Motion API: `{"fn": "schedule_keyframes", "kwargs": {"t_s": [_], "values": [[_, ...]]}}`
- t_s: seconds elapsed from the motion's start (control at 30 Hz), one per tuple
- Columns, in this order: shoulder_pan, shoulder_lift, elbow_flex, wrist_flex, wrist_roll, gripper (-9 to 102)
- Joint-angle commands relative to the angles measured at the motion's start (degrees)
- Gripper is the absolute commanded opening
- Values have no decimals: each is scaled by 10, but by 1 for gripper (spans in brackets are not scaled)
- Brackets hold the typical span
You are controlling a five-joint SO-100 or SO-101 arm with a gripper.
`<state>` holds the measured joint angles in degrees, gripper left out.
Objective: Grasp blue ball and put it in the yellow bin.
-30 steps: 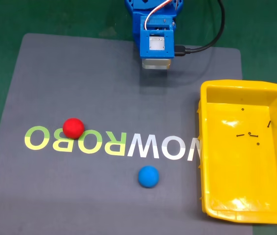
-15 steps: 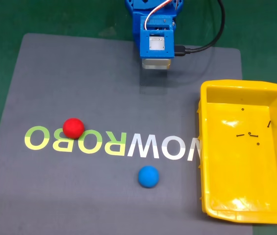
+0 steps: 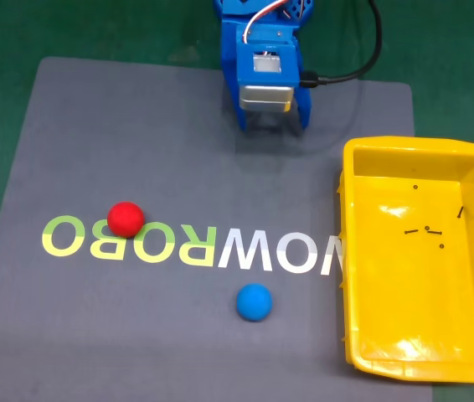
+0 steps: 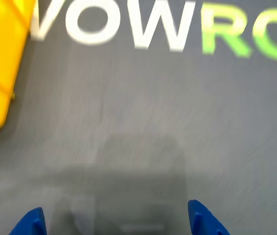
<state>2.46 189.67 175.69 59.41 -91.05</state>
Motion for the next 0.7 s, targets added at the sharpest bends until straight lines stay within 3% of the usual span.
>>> {"fn": "schedule_keyframes", "kwargs": {"t_s": [0.0,0.37,0.67], "values": [[16,9,9,-49,-23,34],[19,9,4,-267,-71,33],[22,4,3,-309,-63,34]]}}
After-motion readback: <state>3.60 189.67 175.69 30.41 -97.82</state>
